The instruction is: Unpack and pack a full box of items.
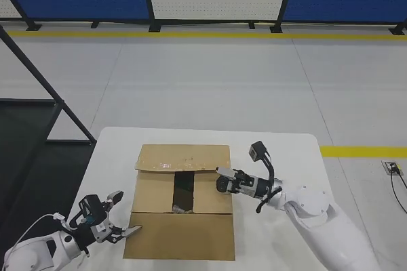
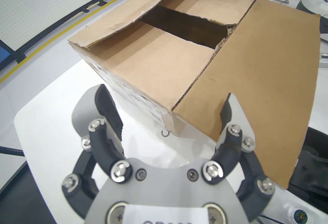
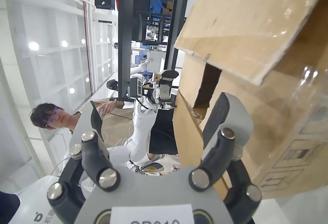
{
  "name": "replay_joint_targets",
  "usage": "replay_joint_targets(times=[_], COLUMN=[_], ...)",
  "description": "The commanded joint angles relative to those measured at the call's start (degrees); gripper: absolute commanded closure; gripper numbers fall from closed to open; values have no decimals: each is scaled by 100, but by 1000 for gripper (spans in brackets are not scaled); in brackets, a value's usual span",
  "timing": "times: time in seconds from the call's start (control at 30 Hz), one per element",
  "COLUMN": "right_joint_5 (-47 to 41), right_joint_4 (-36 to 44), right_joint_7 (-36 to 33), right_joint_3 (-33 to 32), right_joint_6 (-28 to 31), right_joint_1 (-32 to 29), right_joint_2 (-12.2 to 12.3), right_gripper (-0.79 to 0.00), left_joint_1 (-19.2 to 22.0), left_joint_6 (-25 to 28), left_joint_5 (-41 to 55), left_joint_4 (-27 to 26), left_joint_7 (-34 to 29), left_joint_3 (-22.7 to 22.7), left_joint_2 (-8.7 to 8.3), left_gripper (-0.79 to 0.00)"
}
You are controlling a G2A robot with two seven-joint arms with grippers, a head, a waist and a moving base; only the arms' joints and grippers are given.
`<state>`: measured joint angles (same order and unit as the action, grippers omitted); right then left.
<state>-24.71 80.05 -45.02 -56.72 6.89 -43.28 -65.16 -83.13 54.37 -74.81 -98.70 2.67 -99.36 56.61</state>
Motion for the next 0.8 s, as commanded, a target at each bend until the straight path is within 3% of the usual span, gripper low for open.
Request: replay_joint_targets(times=[0.0,0.13,0.3,0.57,0.77], right_joint_5=[20,76,177,856,848], right_joint_4=[-133,-305,-277,-388,-415], right_joint_7=[103,291,710,2400,2425], right_joint_3=[76,208,313,792,811], right_joint_6=[-117,-171,211,62,82], right_joint_1=[121,315,455,1065,1092], right_joint_2=[-42,-126,-236,-572,-588], right_gripper=[-785,-785,-785,-785,-785], left_joint_1=[-23,-78,-133,-187,-171], left_joint_6=[-25,-78,-118,-106,-130], left_joint_5=[0,17,40,51,83], left_joint_4=[1,10,29,10,17], left_joint_7=[28,85,145,243,267], left_joint_3=[-10,-31,-30,-29,-2], left_joint_2=[-6,-17,-28,-52,-66], left_gripper=[-785,-785,-785,-785,-785])
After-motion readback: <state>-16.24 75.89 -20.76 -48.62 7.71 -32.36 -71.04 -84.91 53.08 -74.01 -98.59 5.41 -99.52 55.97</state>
